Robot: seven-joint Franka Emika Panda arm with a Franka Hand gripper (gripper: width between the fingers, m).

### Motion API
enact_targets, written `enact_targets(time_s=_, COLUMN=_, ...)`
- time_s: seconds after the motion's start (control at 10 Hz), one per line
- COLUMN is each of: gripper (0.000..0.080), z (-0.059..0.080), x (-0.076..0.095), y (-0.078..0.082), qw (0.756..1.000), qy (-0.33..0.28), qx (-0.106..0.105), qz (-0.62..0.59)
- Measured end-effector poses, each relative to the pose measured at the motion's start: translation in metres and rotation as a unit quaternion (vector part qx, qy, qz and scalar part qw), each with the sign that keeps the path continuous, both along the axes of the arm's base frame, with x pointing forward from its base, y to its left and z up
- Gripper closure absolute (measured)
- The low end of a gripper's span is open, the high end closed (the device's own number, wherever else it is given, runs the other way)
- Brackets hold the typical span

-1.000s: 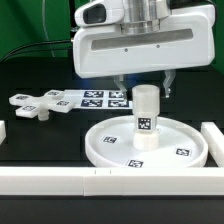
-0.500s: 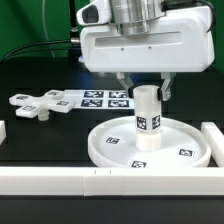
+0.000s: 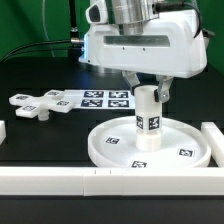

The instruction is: Assemble round table

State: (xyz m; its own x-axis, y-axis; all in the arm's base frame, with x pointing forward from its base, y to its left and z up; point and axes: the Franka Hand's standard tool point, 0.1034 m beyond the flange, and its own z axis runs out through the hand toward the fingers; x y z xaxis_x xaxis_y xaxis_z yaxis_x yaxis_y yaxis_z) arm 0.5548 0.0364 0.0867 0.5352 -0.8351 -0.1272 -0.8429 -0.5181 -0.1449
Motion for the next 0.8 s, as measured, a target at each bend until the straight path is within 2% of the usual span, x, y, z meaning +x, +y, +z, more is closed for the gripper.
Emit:
enact_targets(time_s=0.2, gripper=0.0389, z=-0.0002, x=0.0000, y=0.0013, qw=0.999, qy=0.008, qx=0.005, qz=-0.049)
enact_targets(time_s=0.3, gripper=0.0389, z=-0.0006, x=-0.0008, y=0.0027, qw=0.990, qy=0.011, qx=0.014, qz=-0.137)
enact_targets(time_s=0.5, gripper=0.0389, z=-0.0011, x=-0.0049, y=0.0073, qw=0.973, qy=0.022, qx=0.031, qz=-0.229)
enact_targets(time_s=0.8, gripper=0.0389, z=-0.0018, x=-0.0051, y=0.0091, qw=0.918, qy=0.050, qx=0.070, qz=-0.388)
